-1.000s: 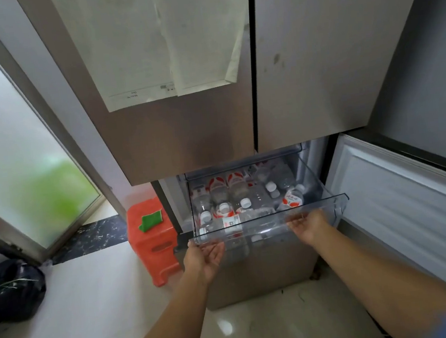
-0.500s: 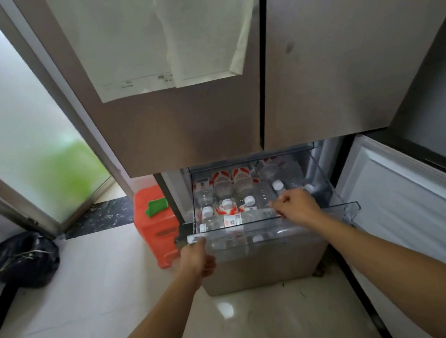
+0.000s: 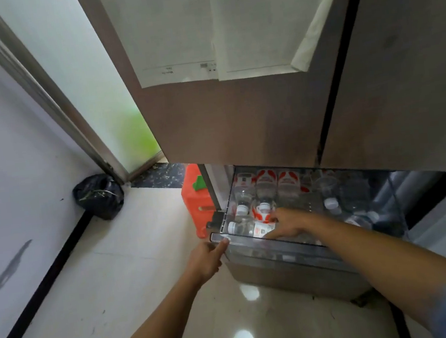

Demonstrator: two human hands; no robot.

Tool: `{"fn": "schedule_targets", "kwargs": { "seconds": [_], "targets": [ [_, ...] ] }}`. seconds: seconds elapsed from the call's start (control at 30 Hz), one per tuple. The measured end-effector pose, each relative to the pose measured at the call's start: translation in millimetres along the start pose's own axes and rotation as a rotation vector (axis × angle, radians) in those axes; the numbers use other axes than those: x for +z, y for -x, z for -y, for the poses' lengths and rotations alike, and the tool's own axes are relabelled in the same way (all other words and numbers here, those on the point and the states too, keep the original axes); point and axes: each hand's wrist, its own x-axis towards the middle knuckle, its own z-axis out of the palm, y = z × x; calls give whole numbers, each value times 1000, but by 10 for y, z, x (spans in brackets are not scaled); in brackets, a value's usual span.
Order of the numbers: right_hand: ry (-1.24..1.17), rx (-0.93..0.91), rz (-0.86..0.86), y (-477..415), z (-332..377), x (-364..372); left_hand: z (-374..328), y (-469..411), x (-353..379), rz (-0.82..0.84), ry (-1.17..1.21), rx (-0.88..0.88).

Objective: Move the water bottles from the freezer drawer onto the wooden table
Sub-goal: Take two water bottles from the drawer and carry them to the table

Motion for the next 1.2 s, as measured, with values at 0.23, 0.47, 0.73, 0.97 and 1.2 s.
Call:
{"fn": "schedule_targets", "kwargs": {
  "seconds": [0.23,0.47,0.73,0.97,1.2],
  "targets": [
    [68,-44,-32,-59,-23,36,12,-36,-26,-171,-144,-9],
    [-41,-109,-229,428,-77,-87,-396,-165,-186,-413,-261,156],
    [-148,-187,-518,958,24,-183,-1092,-183,-38,-271,-59,554],
    [-222,-257,-648,1155,213,-208,-1385,127,-222,-513,-261,815],
    [-210,256,-590,694,-422,-117,-1258,438,-674,-671,-326,858]
  ]
}}
